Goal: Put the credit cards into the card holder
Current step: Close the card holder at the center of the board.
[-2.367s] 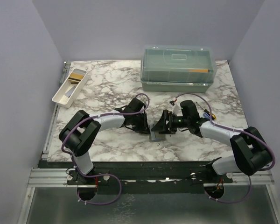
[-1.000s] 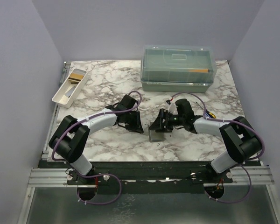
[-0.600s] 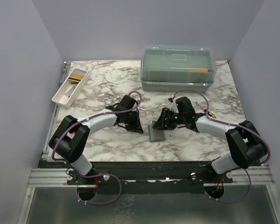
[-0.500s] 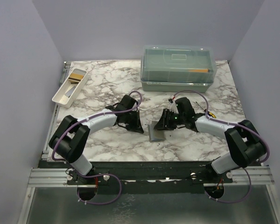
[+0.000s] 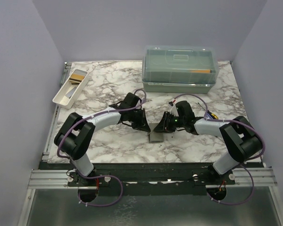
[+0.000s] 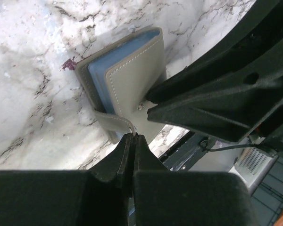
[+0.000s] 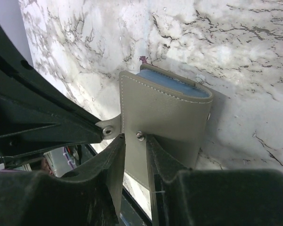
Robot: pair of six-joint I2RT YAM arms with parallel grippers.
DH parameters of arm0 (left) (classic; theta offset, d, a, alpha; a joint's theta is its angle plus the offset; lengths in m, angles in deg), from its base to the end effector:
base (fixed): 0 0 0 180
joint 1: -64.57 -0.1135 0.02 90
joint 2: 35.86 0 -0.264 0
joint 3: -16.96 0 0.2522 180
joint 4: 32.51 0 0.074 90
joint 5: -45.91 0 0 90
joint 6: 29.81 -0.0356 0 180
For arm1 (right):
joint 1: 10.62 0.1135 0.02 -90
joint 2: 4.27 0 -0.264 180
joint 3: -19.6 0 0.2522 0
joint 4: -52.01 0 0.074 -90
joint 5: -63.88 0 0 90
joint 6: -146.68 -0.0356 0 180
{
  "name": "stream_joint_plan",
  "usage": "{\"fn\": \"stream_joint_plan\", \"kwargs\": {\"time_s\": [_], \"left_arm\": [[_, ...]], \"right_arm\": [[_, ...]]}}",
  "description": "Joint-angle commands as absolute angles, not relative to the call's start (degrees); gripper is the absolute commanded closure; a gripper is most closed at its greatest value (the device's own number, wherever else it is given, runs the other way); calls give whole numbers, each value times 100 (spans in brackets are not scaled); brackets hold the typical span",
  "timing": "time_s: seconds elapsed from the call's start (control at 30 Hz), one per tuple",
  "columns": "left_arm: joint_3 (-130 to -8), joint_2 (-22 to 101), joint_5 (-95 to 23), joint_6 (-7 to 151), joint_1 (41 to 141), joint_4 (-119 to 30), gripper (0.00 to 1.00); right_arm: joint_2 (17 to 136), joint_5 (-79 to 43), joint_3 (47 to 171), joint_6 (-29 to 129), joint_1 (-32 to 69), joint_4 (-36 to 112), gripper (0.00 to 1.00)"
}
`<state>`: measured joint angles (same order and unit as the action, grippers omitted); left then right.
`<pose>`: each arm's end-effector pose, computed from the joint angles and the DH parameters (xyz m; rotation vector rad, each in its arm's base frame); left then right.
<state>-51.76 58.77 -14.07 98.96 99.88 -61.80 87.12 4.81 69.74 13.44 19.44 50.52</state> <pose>0.2574 -0.2041 0.1804 0.1482 2.7597 -1.1093 0.2442 0.1625 0.1402 -0.0138 2.5353 1.2160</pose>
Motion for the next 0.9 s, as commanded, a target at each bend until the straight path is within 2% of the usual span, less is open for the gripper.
{"fn": "stream_joint_plan", "kwargs": {"time_s": [0.0,0.2,0.4,0.47,0.53,0.67,0.73,0.87], "left_arm": [[-5489,6191,-1067,10096,10016,-5872,100],[-5654,6438,-1138,10132,10070,-5866,100],[-5605,6519,-1236,10107,10071,-5911,100],[-5599,6554,-1232,10098,10065,-5919,100],[-5595,6561,-1244,10091,10070,-5919,100],[-5628,6545,-1179,10055,10065,-5919,100],[-5683,6500,-1101,10039,10089,-5919,100],[-5772,6370,-1078,10001,10188,-5927,100]], "right_arm": [[8980,329,6785,1335,2024,4908,70],[8879,322,6841,1347,2023,4706,66],[8303,-157,7036,1467,2014,3904,56],[8237,-244,7061,1512,2008,3720,56],[8206,-338,7034,1506,2005,3651,63],[8436,-406,6983,1635,2013,3680,85],[8596,-276,6895,1617,2014,3944,89],[8895,-106,6841,1517,2018,4354,90]]}}
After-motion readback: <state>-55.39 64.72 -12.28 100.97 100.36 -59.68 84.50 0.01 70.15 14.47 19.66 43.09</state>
